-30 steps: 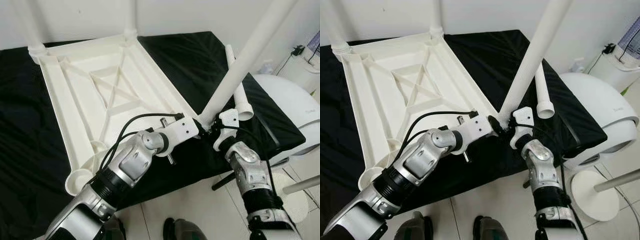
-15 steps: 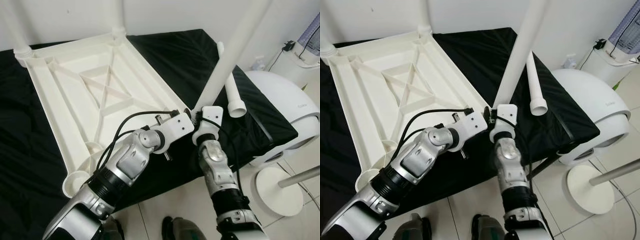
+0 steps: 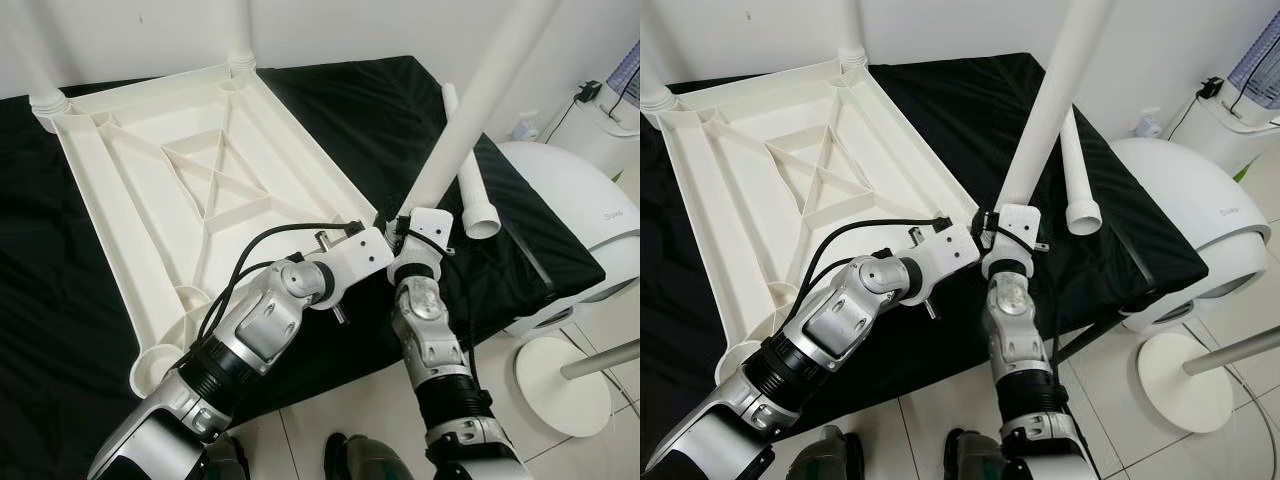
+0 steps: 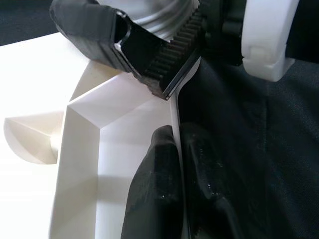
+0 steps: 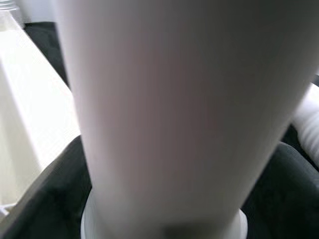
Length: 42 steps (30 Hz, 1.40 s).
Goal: Building children table
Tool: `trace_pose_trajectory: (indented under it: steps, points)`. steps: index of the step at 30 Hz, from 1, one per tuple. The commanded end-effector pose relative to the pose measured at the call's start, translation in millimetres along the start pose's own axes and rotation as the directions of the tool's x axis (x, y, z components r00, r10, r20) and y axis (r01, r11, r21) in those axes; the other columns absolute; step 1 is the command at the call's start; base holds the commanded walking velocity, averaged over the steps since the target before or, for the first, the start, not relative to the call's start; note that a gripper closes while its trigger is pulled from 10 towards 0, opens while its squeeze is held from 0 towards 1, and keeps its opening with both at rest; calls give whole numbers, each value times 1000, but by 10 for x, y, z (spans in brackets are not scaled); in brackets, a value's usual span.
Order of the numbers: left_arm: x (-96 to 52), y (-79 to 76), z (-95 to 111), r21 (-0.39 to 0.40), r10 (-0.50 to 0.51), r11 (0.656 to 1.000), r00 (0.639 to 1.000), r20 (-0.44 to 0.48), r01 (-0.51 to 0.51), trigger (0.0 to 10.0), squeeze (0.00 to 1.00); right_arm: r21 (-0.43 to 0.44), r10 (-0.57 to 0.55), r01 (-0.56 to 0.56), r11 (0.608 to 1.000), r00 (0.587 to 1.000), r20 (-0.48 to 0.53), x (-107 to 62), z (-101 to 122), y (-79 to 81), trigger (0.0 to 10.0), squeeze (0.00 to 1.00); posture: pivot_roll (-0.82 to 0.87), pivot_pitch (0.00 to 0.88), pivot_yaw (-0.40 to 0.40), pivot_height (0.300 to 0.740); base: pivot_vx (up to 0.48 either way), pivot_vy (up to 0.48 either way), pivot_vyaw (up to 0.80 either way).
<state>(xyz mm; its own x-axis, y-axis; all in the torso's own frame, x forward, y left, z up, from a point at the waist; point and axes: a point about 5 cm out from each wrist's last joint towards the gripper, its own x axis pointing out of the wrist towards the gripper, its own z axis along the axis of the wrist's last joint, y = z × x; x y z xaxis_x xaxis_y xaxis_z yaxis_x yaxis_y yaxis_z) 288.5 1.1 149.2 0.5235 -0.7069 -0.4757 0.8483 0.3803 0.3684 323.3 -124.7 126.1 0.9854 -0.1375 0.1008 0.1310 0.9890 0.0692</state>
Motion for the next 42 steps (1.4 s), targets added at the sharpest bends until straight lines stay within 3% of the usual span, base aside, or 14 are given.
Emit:
trace_pose_trajectory:
  steps: [1, 2, 3, 5, 6, 8, 11, 15, 16, 19, 20, 22, 30, 42]
  points:
    - [39, -141, -41, 6, -74, 997, 997, -23, 74, 10000, 0, 1, -2, 2, 1000, 1000, -25, -28, -72, -84, 10000, 1000, -23, 102, -52, 740, 0, 0, 0]
    - [39, -143, -41, 5, -75, 997, 997, -23, 75, 10000, 0, 6, 4, -4, 1000, 1000, -17, -30, -62, -92, 10000, 1000, -23, 102, -52, 740, 0, 0, 0]
    - [39, -143, -41, 6, -75, 997, 997, -24, 75, 10000, 0, 29, 50, -50, 998, 999, -7, -28, -42, -78, 10000, 125, -23, 102, -52, 740, 0, 0, 0]
    - [39, -143, -41, 6, -75, 997, 997, -24, 75, 10000, 0, 46, 82, -82, 996, 997, 0, -27, -28, -66, 10000, 125, -23, 100, -50, 740, 0, 0, 0]
    - [40, -142, -41, 7, -75, 997, 997, -24, 75, 10000, 0, 58, 144, -144, 988, 990, 6, -19, -6, -58, 10000, 0, -24, 98, -50, 740, 0, 0, 0]
    - [40, -142, -41, 7, -75, 997, 997, -24, 75, 10000, 0, 58, 144, -144, 988, 990, 6, -19, -6, -58, 10000, 0, -24, 98, -50, 740, 0, 0, 0]
    - [42, -141, -42, 10, -75, 997, 997, -26, 75, 10000, 0, 45, 360, -360, 932, 933, 14, -5, 54, -60, 10000, 0, -25, 95, -51, 740, 0, 0, 0]
    - [42, -140, -41, 9, -75, 997, 997, -25, 75, 10000, 0, 24, 413, -414, 910, 910, 21, -8, 74, -79, 10000, 0, -24, 93, -52, 740, 0, 0, 0]
    - [40, -138, -42, 10, -74, 997, 997, -25, 74, 10000, 0, -7, 493, -493, 870, 870, 10, -7, 91, -141, 10000, 0, -23, 91, -52, 740, 0, 0, 0]
    - [40, -136, -45, 10, -74, 997, 997, -25, 74, 10000, 0, -28, 542, -541, 840, 841, 0, -9, 99, -187, 10000, 0, -23, 89, -52, 740, 0, 0, 0]
    - [37, -136, -45, 11, -74, 997, 997, -25, 74, 10000, 0, -59, 621, -621, 781, 784, -30, -26, 96, -251, 10000, 0, -23, 84, -51, 740, 0, 0, 0]
    - [37, -135, -43, 13, -73, 997, 997, -25, 74, 10000, 0, -84, 675, -678, 731, 735, -59, -31, 97, -321, 10000, 0, -21, 82, -51, 740, 0, 0, 0]
    - [38, -127, -36, 19, -74, 997, 997, -24, 75, 10000, 0, -128, 783, -796, 591, 605, -146, 46, 113, -557, 10000, 0, -20, 75, -44, 740, 0, 0, 0]
    - [39, -121, -21, 25, -73, 997, 997, -21, 74, 10000, 0, -93, 827, -859, 504, 511, -235, 164, 97, -733, 10000, 0, -16, 70, -42, 740, 0, 0, 0]
